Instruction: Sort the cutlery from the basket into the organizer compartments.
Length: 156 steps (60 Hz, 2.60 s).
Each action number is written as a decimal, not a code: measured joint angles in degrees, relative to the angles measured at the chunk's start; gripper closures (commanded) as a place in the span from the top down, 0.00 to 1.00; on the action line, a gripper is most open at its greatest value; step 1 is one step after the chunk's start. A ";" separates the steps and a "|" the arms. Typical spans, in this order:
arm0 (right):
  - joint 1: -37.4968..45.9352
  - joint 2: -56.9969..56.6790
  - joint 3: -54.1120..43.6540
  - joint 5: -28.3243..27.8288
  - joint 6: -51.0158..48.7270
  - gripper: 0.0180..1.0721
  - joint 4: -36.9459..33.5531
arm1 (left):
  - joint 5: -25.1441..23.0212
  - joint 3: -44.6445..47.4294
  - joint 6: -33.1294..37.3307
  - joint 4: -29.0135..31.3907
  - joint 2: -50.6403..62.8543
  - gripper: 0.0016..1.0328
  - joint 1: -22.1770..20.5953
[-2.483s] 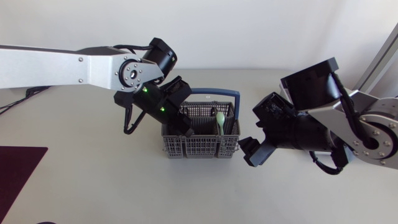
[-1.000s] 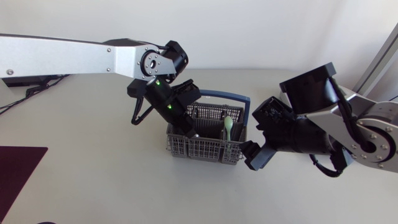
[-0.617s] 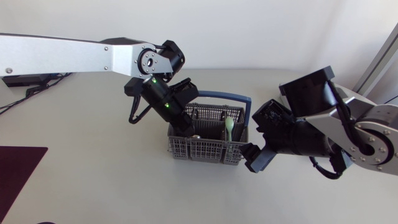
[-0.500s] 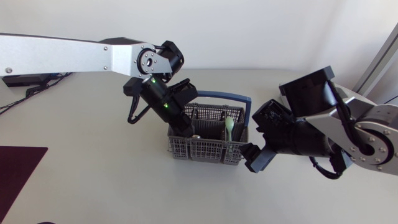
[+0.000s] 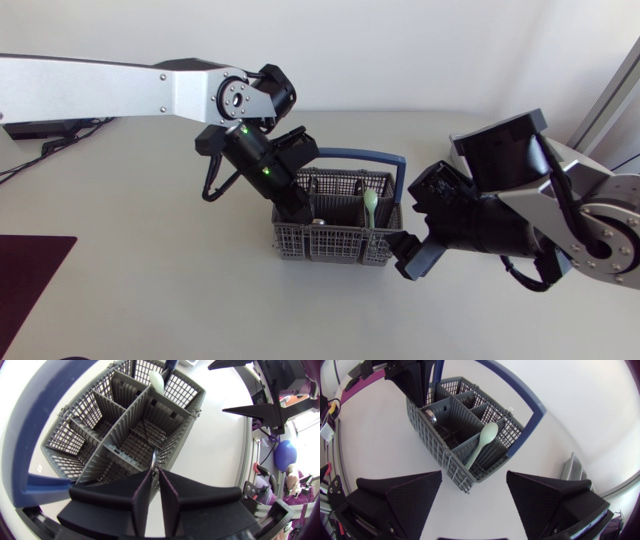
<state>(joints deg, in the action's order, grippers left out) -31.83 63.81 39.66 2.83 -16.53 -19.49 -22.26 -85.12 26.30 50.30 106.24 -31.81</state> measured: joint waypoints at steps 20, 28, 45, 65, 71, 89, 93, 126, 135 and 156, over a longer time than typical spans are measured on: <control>0.00 -5.64 -4.98 -0.70 0.00 0.88 1.77 | 0.00 -2.89 -4.87 0.02 -0.11 0.29 -1.07; 0.00 -7.10 -6.54 -1.31 0.00 0.88 3.10 | 0.46 -4.90 -6.80 0.26 -0.11 0.30 -1.92; 0.00 -8.48 -8.02 -2.60 -0.17 0.88 3.45 | 4.83 -10.19 -8.37 2.78 2.25 0.36 -4.92; 0.00 -10.29 -8.66 -2.60 -0.17 0.88 3.43 | 12.59 -7.32 -9.88 -1.68 1.75 0.36 -7.13; -0.02 -10.29 -8.66 -2.60 -0.17 0.88 3.45 | 15.34 -5.29 -10.93 -4.09 1.05 0.36 -7.98; 0.00 -10.29 -8.68 -2.60 -0.17 0.88 3.45 | 20.50 -2.67 -12.37 -5.99 0.52 0.35 -9.62; 0.00 -10.29 -8.70 -2.62 -0.17 0.88 3.45 | 21.44 -2.36 -12.85 -6.23 0.46 0.35 -10.05; 0.00 -10.36 -9.16 -2.82 -0.17 0.88 3.54 | 21.57 -0.48 -14.36 -6.86 1.51 0.36 -11.78; 0.00 -10.36 -9.49 -2.82 -0.17 0.88 4.13 | 23.26 -1.07 -14.38 -5.22 2.64 0.35 -12.17; 0.07 -10.51 -9.53 -2.84 -0.17 0.88 4.31 | 24.96 -5.29 -14.73 0.07 5.38 0.04 -13.20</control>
<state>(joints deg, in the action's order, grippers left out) -31.77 53.30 30.13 -0.01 -16.71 -15.18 2.70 -90.41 11.57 50.37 111.61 -45.01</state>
